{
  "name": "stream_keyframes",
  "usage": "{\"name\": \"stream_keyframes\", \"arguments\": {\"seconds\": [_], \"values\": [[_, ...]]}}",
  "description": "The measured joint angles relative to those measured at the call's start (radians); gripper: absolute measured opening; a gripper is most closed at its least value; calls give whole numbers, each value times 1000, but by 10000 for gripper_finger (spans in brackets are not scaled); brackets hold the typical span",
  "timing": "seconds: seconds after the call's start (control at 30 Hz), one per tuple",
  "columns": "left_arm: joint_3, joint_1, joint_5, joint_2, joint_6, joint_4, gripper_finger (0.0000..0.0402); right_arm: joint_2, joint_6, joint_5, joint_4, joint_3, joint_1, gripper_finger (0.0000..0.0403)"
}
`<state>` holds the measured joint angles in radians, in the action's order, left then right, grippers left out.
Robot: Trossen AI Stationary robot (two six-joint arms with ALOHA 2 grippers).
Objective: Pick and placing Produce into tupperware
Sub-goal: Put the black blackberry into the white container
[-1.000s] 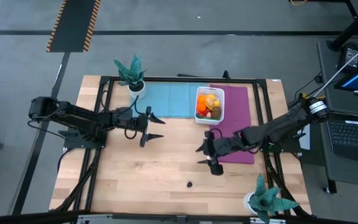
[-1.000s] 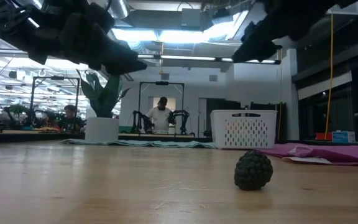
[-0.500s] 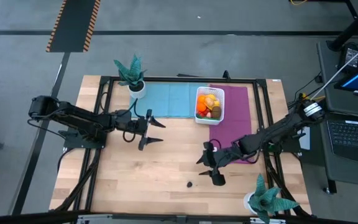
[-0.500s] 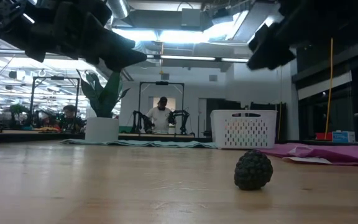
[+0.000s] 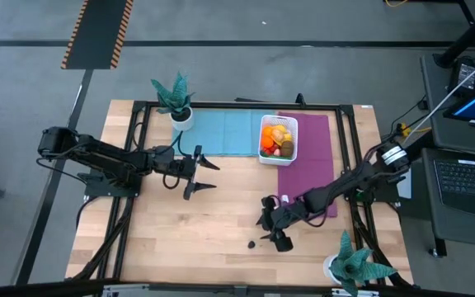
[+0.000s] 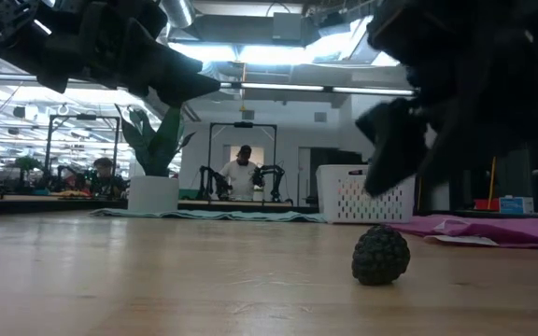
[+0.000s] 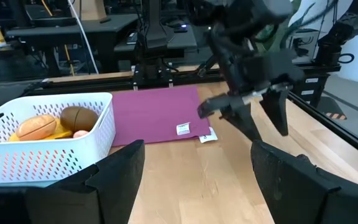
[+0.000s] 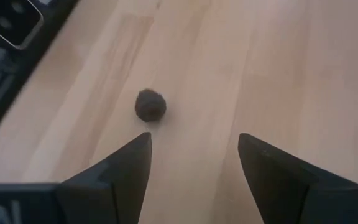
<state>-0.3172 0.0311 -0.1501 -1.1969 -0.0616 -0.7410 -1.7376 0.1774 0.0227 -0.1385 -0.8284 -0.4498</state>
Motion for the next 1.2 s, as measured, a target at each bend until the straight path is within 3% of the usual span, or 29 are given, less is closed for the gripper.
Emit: {"name": "stream_keyframes", "arguments": {"seconds": [0.23,0.53,0.77,1.2], "values": [[0,0,0,0,-1,3,286,-88,-2,-50,-140,-4,-2,242],[0,0,0,0,-1,8,286,-171,-16,-61,-152,-41,-64,242],[0,0,0,0,0,12,286,-228,-27,8,-255,-41,-86,242],[0,0,0,0,1,13,286,-249,-81,33,-305,-42,-79,241]]}}
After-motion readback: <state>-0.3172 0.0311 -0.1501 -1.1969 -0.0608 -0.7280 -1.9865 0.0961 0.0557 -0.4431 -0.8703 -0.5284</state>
